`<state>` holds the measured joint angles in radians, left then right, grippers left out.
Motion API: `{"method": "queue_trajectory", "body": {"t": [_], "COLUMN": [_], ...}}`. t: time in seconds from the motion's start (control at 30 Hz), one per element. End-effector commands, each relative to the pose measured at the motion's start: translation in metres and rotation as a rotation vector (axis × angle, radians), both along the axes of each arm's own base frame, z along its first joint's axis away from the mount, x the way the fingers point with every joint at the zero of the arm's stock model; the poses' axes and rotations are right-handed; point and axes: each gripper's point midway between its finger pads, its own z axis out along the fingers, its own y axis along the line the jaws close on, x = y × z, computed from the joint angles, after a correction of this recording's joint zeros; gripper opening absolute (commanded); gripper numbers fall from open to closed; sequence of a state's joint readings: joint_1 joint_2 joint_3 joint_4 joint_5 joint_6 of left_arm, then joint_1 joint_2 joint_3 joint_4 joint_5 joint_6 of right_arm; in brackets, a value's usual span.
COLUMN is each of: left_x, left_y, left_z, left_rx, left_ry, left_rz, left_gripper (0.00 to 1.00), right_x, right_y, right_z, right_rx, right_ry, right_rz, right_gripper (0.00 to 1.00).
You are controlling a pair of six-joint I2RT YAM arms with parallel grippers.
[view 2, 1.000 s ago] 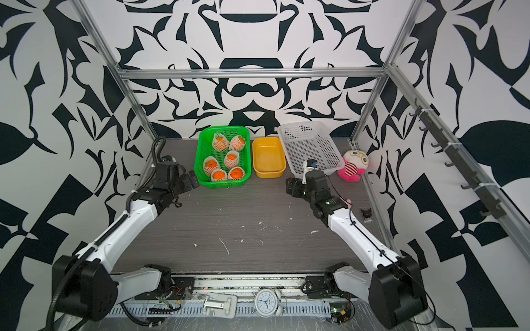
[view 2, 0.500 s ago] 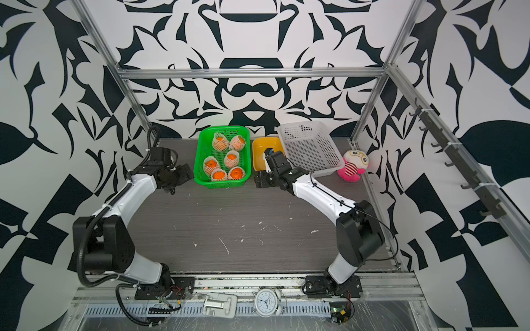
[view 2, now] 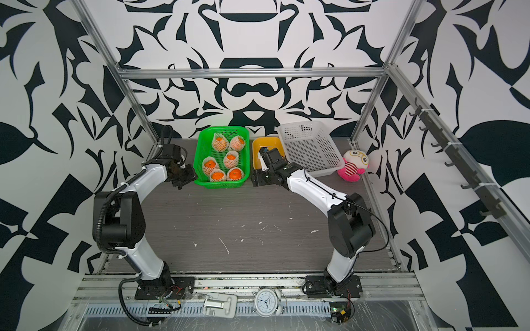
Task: Remove foam nets from oranges
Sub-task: Move the basket to the center of the board.
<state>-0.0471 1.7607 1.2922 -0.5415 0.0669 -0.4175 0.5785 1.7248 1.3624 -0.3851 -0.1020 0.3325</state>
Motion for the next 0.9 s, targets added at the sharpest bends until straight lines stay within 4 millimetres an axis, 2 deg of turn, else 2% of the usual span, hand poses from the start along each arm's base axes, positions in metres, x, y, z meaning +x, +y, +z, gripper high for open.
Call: {"method": "queue_trajectory", "body": {"t": [0.0, 0.3, 0.63, 0.77, 0.87], "left_x": [-0.017, -0.051, -0.098, -0.110, -0.116], "left_y": [0.004, 0.000, 0.001, -0.002, -0.007], "left_z": [-0.006, -0.010, -0.017, -0.014, -0.008], "left_rx": [0.019, -0.006, -0.018, -0.054, -0.084], "left_ry": [0.050, 0.076, 0.102, 0.087, 0.077], "left_rz": [0.003, -0.002, 0.011, 0.034, 0.030], "left_gripper": [0.37, 0.27, 0.26, 0.27, 0.36], "right_x": [0.000, -0.007, -0.022, -0.028, -0.030], "right_y": [0.006, 0.012, 0.031, 0.043, 0.054], "right_z": [0.031, 0.036, 0.047, 0.049, 0.052], "right_rx": [0.025, -0.011, -0.054, -0.073, -0.078], "right_ry": [-0.068, -0.074, -0.096, -0.097, -0.098], "right_rz": [0.022, 0.044, 0.100, 0.121, 0.134], "right_gripper": [0.78, 0.78, 0.78, 0.78, 0.79]}}
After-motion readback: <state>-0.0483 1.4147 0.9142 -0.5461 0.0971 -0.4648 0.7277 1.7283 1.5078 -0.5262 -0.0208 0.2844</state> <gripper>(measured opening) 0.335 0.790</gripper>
